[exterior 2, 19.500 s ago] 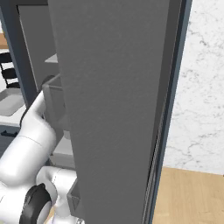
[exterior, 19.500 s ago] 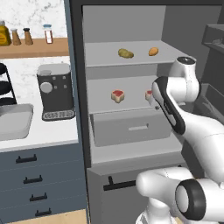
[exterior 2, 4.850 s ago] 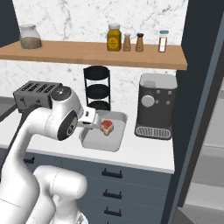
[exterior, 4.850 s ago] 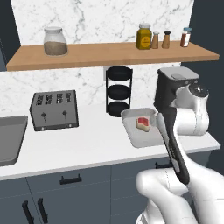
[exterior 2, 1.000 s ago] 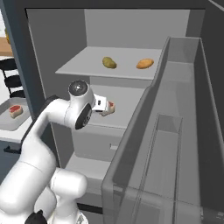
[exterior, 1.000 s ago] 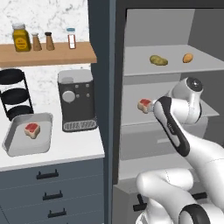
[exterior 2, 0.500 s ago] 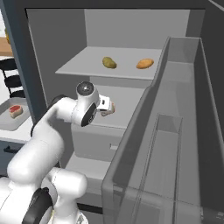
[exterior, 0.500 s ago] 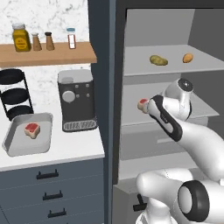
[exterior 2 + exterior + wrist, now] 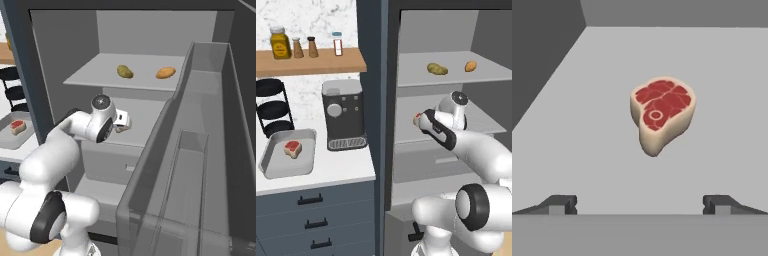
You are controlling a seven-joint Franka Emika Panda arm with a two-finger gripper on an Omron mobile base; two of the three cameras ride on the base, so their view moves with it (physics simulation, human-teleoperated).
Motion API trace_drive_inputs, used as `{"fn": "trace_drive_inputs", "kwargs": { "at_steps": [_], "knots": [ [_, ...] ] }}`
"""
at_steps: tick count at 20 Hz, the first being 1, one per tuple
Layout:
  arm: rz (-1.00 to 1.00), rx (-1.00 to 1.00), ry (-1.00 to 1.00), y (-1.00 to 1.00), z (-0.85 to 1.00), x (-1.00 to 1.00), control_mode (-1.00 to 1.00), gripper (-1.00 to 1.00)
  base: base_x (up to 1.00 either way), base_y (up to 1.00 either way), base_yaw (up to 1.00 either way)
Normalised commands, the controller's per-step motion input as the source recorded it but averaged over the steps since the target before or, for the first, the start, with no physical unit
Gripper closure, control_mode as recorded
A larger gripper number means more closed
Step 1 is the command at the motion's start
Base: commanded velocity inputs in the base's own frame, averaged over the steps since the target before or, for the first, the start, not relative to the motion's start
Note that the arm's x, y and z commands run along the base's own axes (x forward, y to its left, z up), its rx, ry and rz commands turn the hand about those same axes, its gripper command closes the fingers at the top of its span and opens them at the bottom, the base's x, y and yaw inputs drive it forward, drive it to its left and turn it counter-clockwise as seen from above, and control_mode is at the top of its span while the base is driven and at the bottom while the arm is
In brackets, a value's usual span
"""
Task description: Place one potato and one steak in each tupperware on the nearby counter, to pack two identical lunches.
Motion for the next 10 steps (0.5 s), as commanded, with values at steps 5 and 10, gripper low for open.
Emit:
{"fn": "trace_drive_inputs", "kwargs": {
  "at_steps": [5, 10],
  "knots": [
    [-0.03, 0.00, 0.02, 0.00, -0.12, 0.21, -1.00, -1.00, 0.00, 0.00, 0.00],
    [-0.03, 0.00, 0.05, 0.00, -0.19, 0.26, -1.00, -1.00, 0.00, 0.00, 0.00]
  ]
}}
